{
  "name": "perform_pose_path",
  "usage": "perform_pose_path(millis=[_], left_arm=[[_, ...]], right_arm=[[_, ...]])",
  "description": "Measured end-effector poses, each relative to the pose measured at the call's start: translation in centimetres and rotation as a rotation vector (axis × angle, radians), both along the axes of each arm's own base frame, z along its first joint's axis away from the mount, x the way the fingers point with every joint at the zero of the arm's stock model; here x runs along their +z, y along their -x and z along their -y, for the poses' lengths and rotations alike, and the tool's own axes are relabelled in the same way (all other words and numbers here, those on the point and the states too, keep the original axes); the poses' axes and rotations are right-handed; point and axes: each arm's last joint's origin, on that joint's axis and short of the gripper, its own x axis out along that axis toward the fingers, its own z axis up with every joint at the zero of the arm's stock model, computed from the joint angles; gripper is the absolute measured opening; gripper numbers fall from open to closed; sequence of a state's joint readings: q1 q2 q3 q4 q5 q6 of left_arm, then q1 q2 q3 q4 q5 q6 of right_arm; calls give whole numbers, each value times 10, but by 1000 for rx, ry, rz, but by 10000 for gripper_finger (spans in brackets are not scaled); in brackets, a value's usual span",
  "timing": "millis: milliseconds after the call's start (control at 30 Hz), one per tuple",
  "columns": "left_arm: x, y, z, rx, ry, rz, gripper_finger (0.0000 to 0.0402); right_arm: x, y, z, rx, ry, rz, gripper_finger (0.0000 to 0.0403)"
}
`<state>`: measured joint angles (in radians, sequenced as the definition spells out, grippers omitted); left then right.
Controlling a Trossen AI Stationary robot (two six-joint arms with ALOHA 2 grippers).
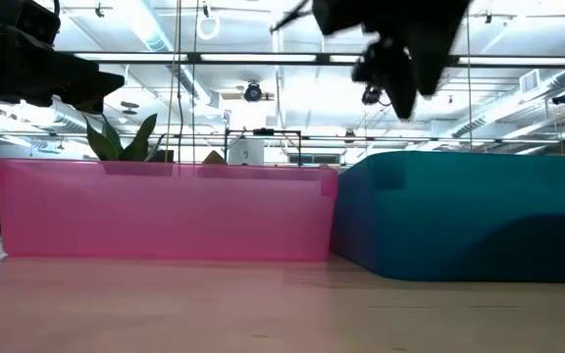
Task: Pick & Place hat
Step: Put the top black cap into the blue bin
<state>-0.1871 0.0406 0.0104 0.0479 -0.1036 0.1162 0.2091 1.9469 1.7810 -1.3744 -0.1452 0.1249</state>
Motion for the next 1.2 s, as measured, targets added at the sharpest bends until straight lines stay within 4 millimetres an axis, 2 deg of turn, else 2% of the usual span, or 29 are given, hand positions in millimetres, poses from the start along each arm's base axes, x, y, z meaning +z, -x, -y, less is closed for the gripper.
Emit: perform_pose_path(millis=[167,500,600,700,833,967,1067,1200], left_arm=[[0,0,0,0,0,0,209],[0,0,0,0,0,0,209],[0,0,0,0,0,0,209],[0,0,0,0,0,0,209],[0,0,0,0,0,0,209],[0,0,0,0,0,0,209],[0,0,0,0,0,0,209],[0,0,0,0,0,-1,209]], right_arm=[[26,-9,12,-47,99,121,213],[36,-21,30,-161,708,357,199],[39,-23,35,-244,791,402,195],[39,-23,42,-250,830,400,192],[35,-22,54,-288,908,372,189],[16,-16,70,-291,997,288,186],[2,-5,84,-300,1042,233,182],[-6,24,102,-380,1110,209,174]])
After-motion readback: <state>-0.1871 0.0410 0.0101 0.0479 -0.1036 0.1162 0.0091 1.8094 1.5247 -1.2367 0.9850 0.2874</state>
